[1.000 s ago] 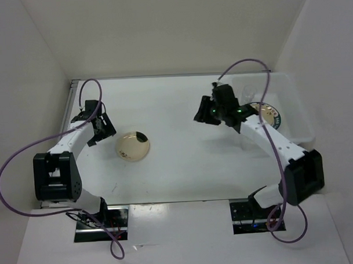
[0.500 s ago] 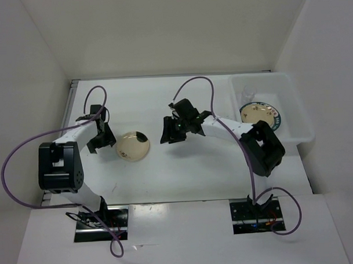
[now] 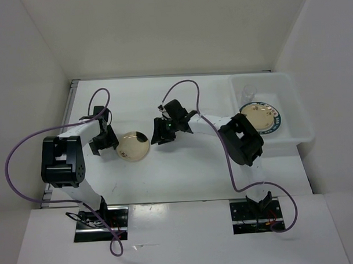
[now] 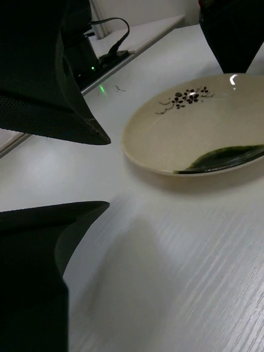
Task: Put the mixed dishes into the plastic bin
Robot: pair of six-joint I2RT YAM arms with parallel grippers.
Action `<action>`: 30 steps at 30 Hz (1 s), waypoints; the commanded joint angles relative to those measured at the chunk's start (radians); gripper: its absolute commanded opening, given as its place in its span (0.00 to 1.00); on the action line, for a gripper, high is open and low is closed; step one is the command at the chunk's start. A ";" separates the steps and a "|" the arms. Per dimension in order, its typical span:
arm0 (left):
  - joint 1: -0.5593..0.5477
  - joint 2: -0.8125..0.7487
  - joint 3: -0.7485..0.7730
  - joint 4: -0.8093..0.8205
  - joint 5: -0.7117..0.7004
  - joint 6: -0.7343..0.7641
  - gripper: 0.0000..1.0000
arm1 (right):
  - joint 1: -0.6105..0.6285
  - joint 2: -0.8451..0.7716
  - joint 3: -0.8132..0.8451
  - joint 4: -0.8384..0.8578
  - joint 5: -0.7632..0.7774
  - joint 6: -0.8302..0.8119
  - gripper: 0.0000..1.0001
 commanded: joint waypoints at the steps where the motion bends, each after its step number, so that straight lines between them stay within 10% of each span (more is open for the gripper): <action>1: -0.008 0.005 -0.006 -0.016 0.026 0.005 0.78 | 0.009 0.068 0.051 0.057 -0.043 0.007 0.51; 16: -0.008 -0.013 -0.015 -0.016 0.026 -0.004 0.78 | 0.048 0.266 0.163 0.079 -0.155 0.053 0.45; 24: -0.008 -0.023 -0.015 -0.016 0.026 -0.004 0.78 | 0.058 0.279 0.154 0.143 -0.139 0.102 0.00; 30: -0.008 -0.067 -0.024 -0.007 0.015 -0.004 0.87 | 0.058 0.033 0.145 0.019 0.145 0.001 0.00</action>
